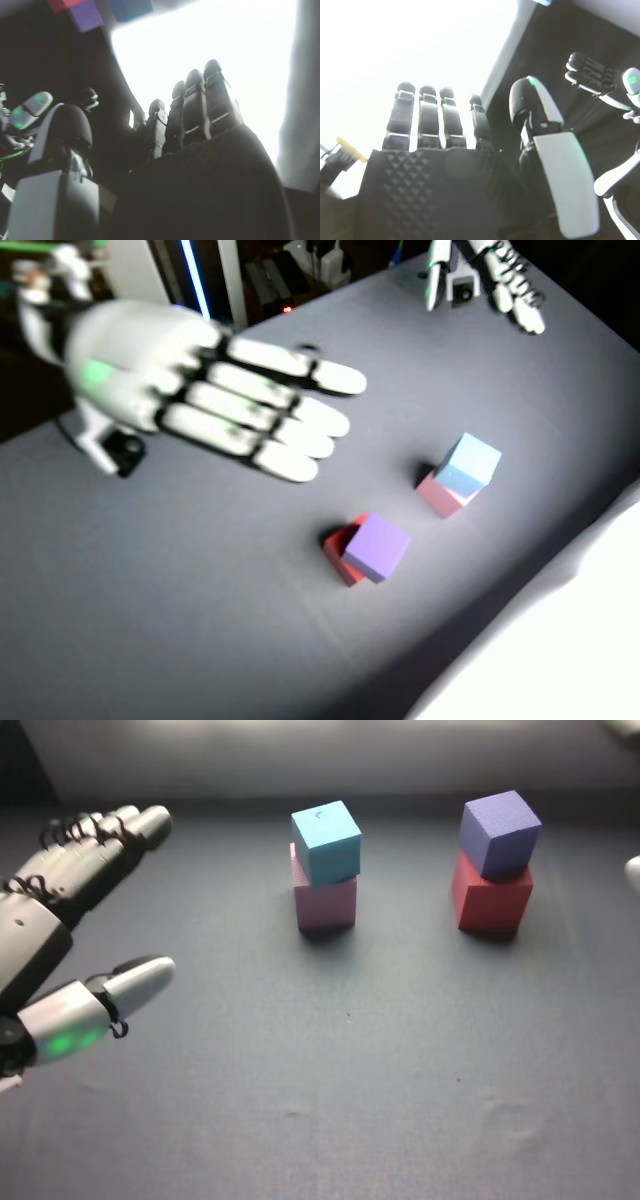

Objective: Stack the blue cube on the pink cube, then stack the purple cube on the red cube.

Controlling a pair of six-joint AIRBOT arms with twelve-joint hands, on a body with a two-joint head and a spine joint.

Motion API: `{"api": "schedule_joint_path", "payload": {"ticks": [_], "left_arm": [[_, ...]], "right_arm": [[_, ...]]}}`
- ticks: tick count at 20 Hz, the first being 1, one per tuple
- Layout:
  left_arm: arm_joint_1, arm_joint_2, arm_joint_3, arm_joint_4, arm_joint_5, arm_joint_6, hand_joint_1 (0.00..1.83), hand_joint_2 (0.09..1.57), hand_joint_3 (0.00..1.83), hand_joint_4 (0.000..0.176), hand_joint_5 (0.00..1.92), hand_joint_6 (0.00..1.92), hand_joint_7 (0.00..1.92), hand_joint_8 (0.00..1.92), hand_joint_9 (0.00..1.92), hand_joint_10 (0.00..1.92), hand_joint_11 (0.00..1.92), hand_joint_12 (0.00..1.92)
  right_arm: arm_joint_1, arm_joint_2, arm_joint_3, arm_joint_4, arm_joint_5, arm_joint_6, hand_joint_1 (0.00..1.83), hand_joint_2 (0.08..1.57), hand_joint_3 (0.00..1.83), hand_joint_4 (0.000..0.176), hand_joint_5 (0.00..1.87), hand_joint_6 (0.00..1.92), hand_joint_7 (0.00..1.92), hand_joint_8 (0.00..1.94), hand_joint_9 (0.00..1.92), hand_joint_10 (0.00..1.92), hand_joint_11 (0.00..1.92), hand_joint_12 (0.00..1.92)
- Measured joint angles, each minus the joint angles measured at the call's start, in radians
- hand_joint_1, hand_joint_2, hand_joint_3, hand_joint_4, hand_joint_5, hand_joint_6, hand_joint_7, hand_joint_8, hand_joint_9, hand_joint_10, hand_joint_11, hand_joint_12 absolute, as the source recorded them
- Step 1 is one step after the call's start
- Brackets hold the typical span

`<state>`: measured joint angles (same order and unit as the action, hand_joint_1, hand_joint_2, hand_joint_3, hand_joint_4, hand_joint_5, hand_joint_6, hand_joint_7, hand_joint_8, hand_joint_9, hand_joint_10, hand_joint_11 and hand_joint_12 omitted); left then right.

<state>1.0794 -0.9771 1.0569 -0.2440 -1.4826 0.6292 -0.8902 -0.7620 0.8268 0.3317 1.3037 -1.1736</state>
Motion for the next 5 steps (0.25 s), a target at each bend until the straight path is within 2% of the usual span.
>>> {"api": "schedule_joint_path", "payload": {"ticks": [1, 2, 3, 4, 5], "left_arm": [[0.000, 0.013, -0.014, -0.003, -0.025, 0.007, 0.50, 1.38, 0.01, 0.096, 0.00, 0.00, 0.00, 0.00, 0.00, 0.00, 0.03, 0.02], [0.000, 0.024, -0.019, 0.000, -0.051, 0.018, 0.60, 1.39, 0.01, 0.095, 0.00, 0.00, 0.00, 0.00, 0.00, 0.00, 0.00, 0.00], [0.000, 0.040, -0.026, 0.000, -0.082, 0.026, 0.71, 1.35, 0.00, 0.102, 0.00, 0.00, 0.00, 0.00, 0.02, 0.01, 0.01, 0.01], [-0.003, 0.060, -0.036, -0.003, -0.099, 0.041, 0.83, 1.33, 0.00, 0.112, 0.00, 0.00, 0.00, 0.00, 0.01, 0.00, 0.00, 0.00], [-0.023, 0.079, -0.038, 0.001, -0.110, 0.064, 0.85, 1.33, 0.00, 0.136, 0.00, 0.00, 0.00, 0.00, 0.00, 0.00, 0.00, 0.00]], "right_arm": [[-0.005, 0.010, -0.009, -0.005, 0.042, 0.001, 0.51, 1.38, 0.00, 0.074, 0.00, 0.00, 0.00, 0.00, 0.00, 0.00, 0.00, 0.00], [-0.007, 0.016, -0.017, -0.019, 0.076, 0.003, 0.48, 1.40, 0.00, 0.069, 0.00, 0.00, 0.00, 0.00, 0.00, 0.00, 0.00, 0.00], [-0.007, 0.023, -0.021, -0.044, 0.105, 0.003, 0.47, 1.37, 0.00, 0.068, 0.00, 0.00, 0.00, 0.00, 0.00, 0.00, 0.00, 0.00], [-0.007, 0.031, -0.029, -0.066, 0.124, 0.003, 0.49, 1.28, 0.07, 0.113, 0.00, 0.00, 0.00, 0.00, 0.00, 0.00, 0.00, 0.62], [-0.010, 0.044, -0.040, -0.094, 0.151, 0.003, 0.52, 1.18, 0.03, 0.159, 0.00, 0.00, 0.00, 0.00, 0.01, 0.01, 0.00, 1.02]]}}
